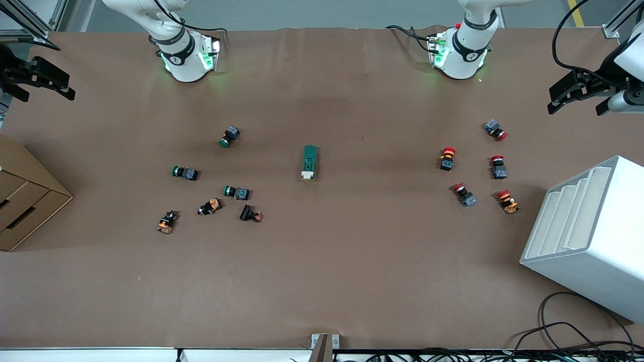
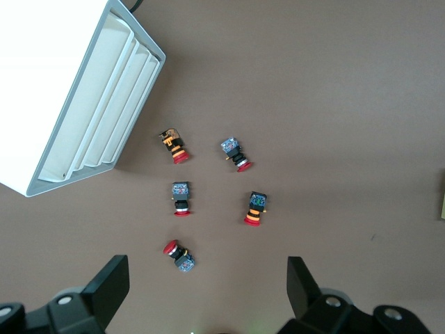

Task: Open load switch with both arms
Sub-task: 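Move the left gripper over the green load switch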

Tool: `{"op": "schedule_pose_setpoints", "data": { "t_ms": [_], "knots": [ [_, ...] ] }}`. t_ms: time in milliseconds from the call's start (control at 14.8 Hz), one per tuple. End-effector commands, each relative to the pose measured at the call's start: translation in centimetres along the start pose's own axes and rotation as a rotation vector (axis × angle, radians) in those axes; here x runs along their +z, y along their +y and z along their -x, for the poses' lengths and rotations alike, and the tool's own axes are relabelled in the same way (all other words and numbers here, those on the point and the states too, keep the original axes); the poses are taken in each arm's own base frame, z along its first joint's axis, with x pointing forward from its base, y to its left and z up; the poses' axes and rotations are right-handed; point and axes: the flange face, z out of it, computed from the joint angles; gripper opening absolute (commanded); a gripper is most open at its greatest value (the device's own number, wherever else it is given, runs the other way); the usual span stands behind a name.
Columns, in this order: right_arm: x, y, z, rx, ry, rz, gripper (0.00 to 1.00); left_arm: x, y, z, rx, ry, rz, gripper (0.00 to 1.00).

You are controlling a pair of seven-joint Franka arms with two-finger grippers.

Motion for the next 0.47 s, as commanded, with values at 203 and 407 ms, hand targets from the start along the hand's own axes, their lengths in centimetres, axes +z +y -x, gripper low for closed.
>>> {"op": "schedule_pose_setpoints", "data": {
  "t_ms": [203,407],
  "knots": [
    [-0.1,0.2,0.9,-0.012,0.005,-0.022,1.00,-0.1,0.1,-0.5,-0.001,-0.013,-0.016,1.00],
    [0.0,-1.1,0.8,-0.026,0.003,-0.013,1.00,3.6,3.4,-3.0,0.039,-0.027,-0.006,1.00]
  ]
}}
